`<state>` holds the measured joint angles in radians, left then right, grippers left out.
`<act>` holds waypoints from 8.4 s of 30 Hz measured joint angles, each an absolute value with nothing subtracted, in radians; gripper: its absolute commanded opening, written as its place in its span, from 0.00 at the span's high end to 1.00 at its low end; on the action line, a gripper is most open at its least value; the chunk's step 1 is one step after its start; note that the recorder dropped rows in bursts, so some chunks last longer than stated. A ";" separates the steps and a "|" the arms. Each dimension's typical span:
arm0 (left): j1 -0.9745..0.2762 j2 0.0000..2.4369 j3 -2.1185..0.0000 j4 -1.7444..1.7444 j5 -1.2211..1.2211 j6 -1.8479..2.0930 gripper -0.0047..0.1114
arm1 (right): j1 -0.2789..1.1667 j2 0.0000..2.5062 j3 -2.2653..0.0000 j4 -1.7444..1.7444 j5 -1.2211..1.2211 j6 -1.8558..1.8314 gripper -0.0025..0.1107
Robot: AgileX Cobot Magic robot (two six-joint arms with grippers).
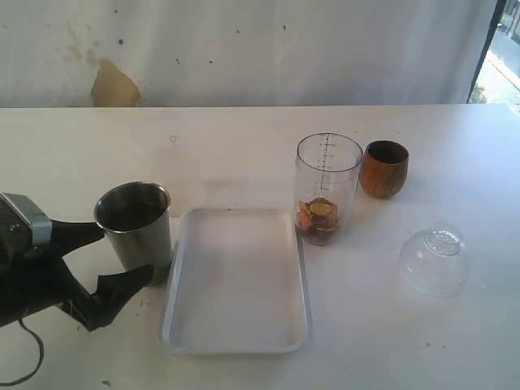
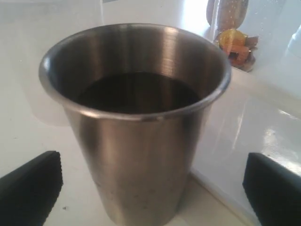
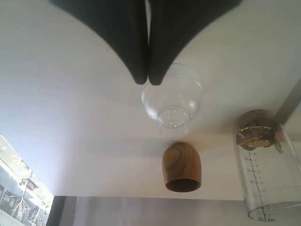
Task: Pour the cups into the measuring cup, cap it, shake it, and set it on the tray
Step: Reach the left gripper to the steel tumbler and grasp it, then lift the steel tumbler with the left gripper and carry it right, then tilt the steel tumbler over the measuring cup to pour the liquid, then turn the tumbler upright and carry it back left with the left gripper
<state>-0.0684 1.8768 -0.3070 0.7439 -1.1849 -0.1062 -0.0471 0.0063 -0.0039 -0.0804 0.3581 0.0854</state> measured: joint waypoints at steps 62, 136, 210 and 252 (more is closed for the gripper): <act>-0.071 1.992 -0.581 0.960 -1.163 -0.172 0.96 | -0.047 0.006 -0.004 -0.080 0.358 0.085 0.98; -0.484 2.293 -1.710 1.090 -0.701 -0.513 0.96 | -0.047 0.006 -0.004 -0.080 0.358 0.113 0.98; -0.497 2.293 -1.710 1.079 -0.693 0.264 0.96 | -0.047 0.006 -0.004 -0.080 0.358 0.116 0.98; -0.497 2.287 -1.711 1.059 -0.708 -0.459 0.96 | -0.047 0.006 -0.004 -0.078 0.358 0.130 0.98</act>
